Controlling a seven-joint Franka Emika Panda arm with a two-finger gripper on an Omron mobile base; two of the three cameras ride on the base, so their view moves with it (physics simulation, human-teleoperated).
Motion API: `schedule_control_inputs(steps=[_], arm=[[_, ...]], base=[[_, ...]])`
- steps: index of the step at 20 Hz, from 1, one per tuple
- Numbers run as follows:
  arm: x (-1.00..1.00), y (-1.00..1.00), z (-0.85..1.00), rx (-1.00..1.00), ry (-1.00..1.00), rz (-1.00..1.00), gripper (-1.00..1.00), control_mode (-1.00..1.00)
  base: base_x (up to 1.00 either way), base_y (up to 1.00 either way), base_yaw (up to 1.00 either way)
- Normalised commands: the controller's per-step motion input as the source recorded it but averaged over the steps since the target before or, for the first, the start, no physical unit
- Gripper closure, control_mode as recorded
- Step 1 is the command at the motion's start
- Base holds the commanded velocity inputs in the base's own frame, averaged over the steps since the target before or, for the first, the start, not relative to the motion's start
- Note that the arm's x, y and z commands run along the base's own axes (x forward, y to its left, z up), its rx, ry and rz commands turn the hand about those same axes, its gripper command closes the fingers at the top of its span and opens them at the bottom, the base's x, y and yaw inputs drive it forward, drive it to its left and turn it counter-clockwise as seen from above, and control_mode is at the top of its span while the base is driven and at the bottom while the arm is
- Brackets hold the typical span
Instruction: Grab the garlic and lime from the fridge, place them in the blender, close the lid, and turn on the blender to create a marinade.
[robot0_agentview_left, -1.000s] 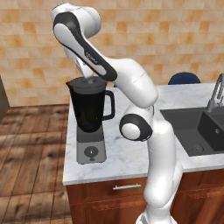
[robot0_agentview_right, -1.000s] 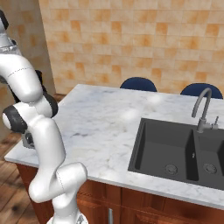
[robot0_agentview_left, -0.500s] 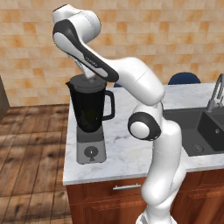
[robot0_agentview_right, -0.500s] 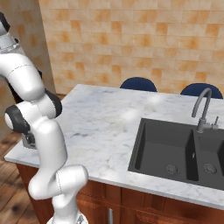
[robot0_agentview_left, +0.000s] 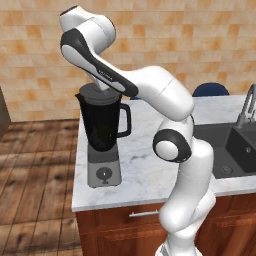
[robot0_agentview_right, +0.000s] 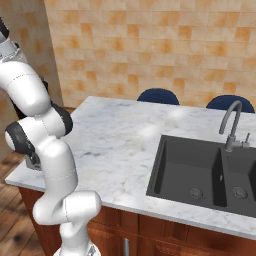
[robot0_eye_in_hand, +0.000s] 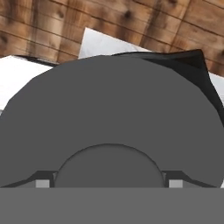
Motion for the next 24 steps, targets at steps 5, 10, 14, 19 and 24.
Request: schedule_control_inputs(steps=[5, 10, 14, 19, 24], arm=[[0.18, 0.00, -0.48, 0.00, 0.00, 0.09, 1.00, -1.00], [0.13, -0.06, -0.43, 0.00, 0.00, 0.07, 1.00, -1.00], [0.49, -0.02, -0.27, 0.00, 0.00, 0.04, 1.00, -1.00], [0.49, -0.01, -0.29, 0.00, 0.00, 0.05, 1.00, -1.00], [0.21, 0.00, -0.49, 0.00, 0.00, 0.05, 1.00, -1.00]], base=[[0.00, 0.00, 0.00], [0.00, 0.00, 0.00], [0.00, 0.00, 0.00], [0.00, 0.00, 0.00], [0.00, 0.00, 0.00]])
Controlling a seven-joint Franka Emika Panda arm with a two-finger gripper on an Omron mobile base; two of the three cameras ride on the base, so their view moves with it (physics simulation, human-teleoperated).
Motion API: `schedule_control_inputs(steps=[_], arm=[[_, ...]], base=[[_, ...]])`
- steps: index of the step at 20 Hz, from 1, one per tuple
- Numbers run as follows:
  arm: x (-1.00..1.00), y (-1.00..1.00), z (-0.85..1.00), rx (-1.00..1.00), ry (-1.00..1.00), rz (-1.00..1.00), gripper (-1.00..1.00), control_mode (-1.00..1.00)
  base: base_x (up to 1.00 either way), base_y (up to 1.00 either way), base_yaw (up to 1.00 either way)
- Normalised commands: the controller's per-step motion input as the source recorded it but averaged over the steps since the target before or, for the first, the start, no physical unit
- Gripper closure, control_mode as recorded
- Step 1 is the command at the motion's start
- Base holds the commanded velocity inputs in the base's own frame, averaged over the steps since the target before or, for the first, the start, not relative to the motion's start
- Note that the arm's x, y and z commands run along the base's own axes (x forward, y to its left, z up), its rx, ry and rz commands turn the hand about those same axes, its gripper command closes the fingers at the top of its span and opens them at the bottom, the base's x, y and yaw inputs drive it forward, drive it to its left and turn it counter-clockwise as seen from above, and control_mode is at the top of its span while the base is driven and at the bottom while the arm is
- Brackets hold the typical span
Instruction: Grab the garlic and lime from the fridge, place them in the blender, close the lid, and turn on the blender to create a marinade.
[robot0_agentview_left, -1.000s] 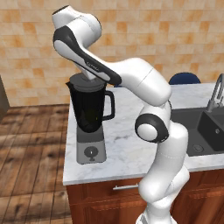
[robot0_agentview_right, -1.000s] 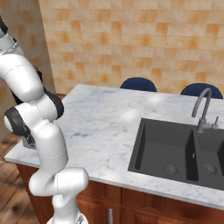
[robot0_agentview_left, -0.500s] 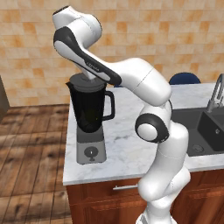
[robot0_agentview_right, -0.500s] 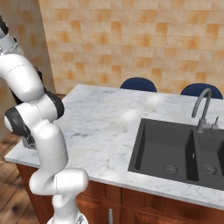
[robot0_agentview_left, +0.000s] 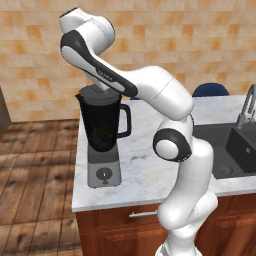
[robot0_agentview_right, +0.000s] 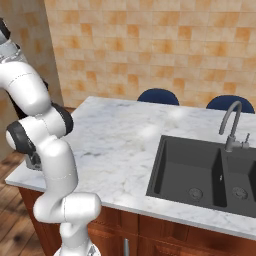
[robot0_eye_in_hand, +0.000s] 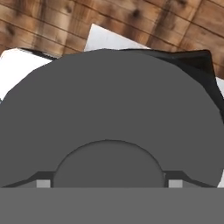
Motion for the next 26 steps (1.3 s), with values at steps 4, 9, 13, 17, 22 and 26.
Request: schedule_control_inputs(steps=[4, 9, 13, 17, 22, 26], arm=[[-0.25, 0.00, -0.71, -0.01, -0.02, 0.04, 1.00, -1.00], [-0.28, -0.03, -0.65, -0.01, -0.10, 0.04, 1.00, -1.00], [0.31, -0.13, -0.20, 0.00, -0.17, 0.01, 1.00, -1.00], [0.10, -0.25, -0.01, 0.00, -0.19, 0.00, 1.00, -1.00], [0.15, -0.13, -0.52, 0.00, -0.01, 0.01, 1.00, -1.00], [0.01, 0.03, -0.68, 0.00, 0.07, 0.07, 1.00, -1.00]], base=[[0.00, 0.00, 0.00], [0.00, 0.00, 0.00], [0.00, 0.00, 0.00], [0.00, 0.00, 0.00], [0.00, 0.00, 0.00], [0.00, 0.00, 0.00]])
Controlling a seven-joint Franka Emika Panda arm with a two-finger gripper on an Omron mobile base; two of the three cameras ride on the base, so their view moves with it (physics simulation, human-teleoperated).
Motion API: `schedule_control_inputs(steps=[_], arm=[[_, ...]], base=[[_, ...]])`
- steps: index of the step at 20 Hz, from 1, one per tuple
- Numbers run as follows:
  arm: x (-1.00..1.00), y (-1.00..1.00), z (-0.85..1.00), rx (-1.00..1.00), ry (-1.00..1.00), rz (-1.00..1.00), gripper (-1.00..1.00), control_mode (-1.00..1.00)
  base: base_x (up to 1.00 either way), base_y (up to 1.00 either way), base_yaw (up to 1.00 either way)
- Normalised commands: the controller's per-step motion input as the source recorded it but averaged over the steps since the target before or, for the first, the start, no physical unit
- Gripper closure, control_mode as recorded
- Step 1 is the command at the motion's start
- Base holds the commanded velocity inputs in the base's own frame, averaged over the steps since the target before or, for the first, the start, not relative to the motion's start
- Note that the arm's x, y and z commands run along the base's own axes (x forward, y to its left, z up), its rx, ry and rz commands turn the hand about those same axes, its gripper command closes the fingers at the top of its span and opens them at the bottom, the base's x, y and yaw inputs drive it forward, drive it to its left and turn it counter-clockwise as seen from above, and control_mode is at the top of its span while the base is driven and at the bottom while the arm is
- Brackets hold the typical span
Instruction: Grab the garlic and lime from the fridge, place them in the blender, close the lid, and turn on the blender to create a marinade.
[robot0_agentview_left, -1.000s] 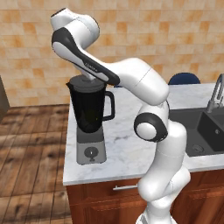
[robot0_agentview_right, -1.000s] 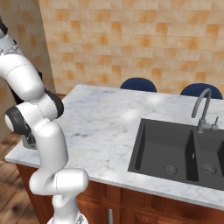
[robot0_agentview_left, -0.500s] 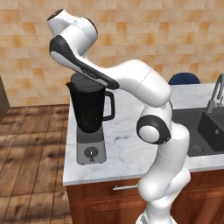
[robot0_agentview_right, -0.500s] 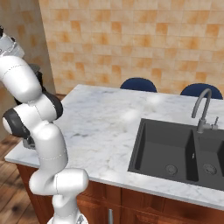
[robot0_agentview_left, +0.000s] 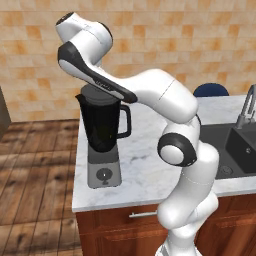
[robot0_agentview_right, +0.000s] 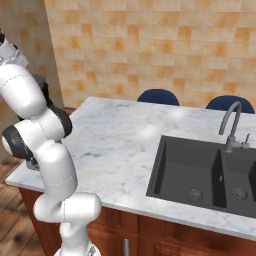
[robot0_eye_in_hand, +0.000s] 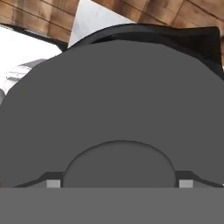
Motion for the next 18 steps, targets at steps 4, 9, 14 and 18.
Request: schedule_control_inputs(steps=[4, 9, 14, 18], arm=[[-0.11, 0.13, -0.58, 0.00, 0.08, 0.14, 1.00, -1.00], [-0.10, 0.04, -0.69, 0.00, 0.03, 0.15, 1.00, -1.00], [-0.51, 0.00, -0.68, 0.00, 0.00, 0.18, 1.00, -1.00], [0.22, 0.00, -0.61, 0.00, 0.01, 0.14, 1.00, -1.00]], base=[[0.00, 0.00, 0.00], [0.00, 0.00, 0.00], [0.00, 0.00, 0.00], [0.00, 0.00, 0.00]])
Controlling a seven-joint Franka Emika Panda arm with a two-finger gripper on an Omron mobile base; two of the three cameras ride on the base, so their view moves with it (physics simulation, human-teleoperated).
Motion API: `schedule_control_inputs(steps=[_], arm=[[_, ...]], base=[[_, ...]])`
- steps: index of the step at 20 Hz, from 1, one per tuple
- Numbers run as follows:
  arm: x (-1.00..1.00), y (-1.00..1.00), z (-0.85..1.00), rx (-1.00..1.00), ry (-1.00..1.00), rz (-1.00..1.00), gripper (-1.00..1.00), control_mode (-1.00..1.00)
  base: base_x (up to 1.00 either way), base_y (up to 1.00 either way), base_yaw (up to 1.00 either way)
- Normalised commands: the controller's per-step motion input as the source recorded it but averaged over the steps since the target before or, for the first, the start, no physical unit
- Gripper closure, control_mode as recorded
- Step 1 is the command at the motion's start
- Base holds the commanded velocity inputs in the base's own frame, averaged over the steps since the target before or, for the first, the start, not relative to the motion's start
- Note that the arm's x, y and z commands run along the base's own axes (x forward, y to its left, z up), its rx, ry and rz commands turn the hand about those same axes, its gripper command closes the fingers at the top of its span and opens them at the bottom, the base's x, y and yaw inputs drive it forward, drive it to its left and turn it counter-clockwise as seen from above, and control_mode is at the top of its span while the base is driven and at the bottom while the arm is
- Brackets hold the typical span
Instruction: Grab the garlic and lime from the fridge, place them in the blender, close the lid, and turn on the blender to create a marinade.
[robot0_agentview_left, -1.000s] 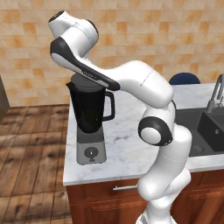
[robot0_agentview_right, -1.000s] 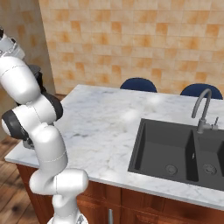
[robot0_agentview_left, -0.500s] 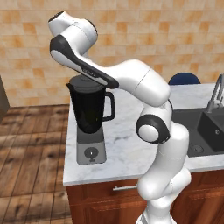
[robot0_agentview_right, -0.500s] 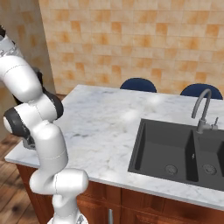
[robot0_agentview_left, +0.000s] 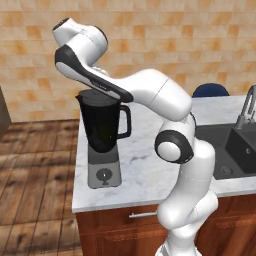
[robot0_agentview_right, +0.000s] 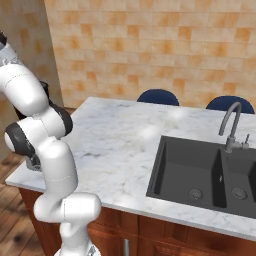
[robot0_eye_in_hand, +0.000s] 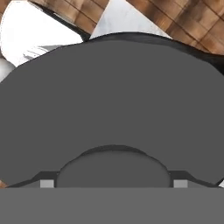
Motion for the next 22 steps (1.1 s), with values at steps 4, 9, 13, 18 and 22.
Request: schedule_control_inputs(steps=[4, 9, 13, 18, 22], arm=[[0.51, 0.00, -0.51, 0.00, -0.03, 0.11, 1.00, -1.00], [-0.01, -0.05, -0.03, 0.00, -0.19, 0.04, 1.00, -1.00], [0.00, -0.11, 0.20, 0.00, -0.15, 0.00, 1.00, -1.00], [0.00, -0.13, 0.27, -0.03, -0.17, 0.00, 1.00, -1.00], [0.02, 0.00, 0.25, -0.03, -0.02, 0.00, 1.00, -1.00]], base=[[0.00, 0.00, 0.00], [0.00, 0.00, 0.00], [0.00, 0.00, 0.00], [0.00, 0.00, 0.00], [0.00, 0.00, 0.00]])
